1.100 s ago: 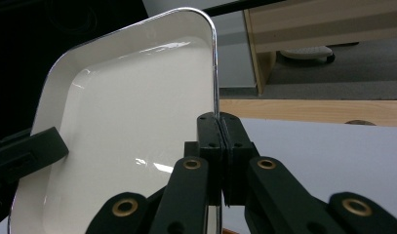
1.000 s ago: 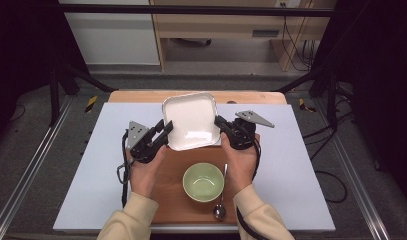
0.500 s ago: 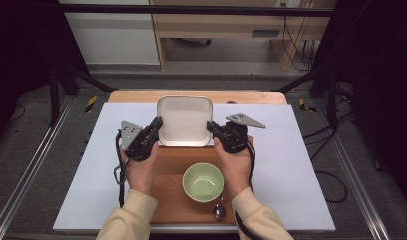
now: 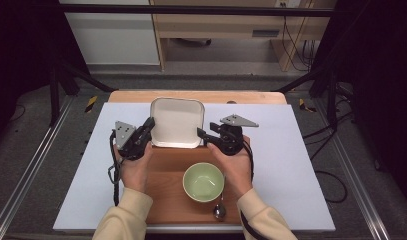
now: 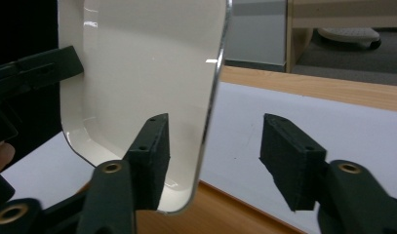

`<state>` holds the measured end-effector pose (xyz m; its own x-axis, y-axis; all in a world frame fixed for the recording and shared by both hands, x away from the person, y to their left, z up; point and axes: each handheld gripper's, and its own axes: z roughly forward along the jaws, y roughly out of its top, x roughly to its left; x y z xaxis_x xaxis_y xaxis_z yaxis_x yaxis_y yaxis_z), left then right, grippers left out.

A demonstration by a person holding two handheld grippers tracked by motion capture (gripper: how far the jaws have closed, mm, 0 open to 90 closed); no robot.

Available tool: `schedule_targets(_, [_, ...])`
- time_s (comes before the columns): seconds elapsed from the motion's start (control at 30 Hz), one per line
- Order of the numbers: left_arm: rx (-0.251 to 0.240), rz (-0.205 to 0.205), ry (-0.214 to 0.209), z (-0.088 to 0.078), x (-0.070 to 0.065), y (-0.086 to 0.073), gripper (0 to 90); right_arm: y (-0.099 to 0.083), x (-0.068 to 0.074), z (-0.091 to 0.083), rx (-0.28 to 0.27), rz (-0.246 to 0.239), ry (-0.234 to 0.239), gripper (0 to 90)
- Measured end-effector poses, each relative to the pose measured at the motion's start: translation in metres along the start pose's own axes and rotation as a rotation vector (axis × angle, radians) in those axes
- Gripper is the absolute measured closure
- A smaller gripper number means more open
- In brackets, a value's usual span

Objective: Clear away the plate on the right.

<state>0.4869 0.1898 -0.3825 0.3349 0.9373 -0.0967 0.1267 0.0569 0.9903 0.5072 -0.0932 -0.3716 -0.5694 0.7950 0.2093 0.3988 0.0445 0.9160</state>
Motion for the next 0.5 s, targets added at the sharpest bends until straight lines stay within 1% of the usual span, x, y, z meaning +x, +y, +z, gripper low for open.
schedule_targets(0.03, [0.0, -0.003, 0.002, 0.0, 0.001, 0.0, 89.2, 0.0, -0.001, -0.001, -0.004, -0.009, -0.006, 36.2])
schedule_targets(0.17, [0.005, -0.007, 0.012, -0.001, 0.004, -0.001, 89.2, -0.001, -0.006, -0.01, -0.043, -0.021, -0.016, 25.0])
schedule_targets(0.27, [0.01, -0.01, 0.017, -0.002, 0.008, -0.002, 89.2, -0.003, -0.011, -0.02, -0.072, -0.034, -0.024, 18.5])
schedule_targets(0.3, [0.012, -0.013, 0.018, -0.002, 0.009, -0.003, 89.2, -0.003, -0.013, -0.024, -0.073, -0.045, -0.025, 16.6])
schedule_targets(0.33, [0.014, -0.011, 0.019, -0.003, 0.011, -0.003, 89.2, -0.004, -0.015, -0.027, -0.075, -0.058, -0.016, 14.0])
schedule_targets(0.37, [0.016, -0.012, 0.021, -0.004, 0.012, -0.004, 89.2, -0.005, -0.017, -0.032, -0.073, -0.079, -0.015, 12.1])
schedule_targets(0.43, [0.019, -0.017, 0.024, -0.005, 0.015, -0.004, 89.2, -0.008, -0.022, -0.043, -0.076, -0.118, -0.031, 9.6])
schedule_targets(0.5, [0.025, -0.016, 0.027, -0.006, 0.018, -0.005, 89.2, -0.01, -0.027, -0.052, -0.089, -0.142, -0.043, 8.8])
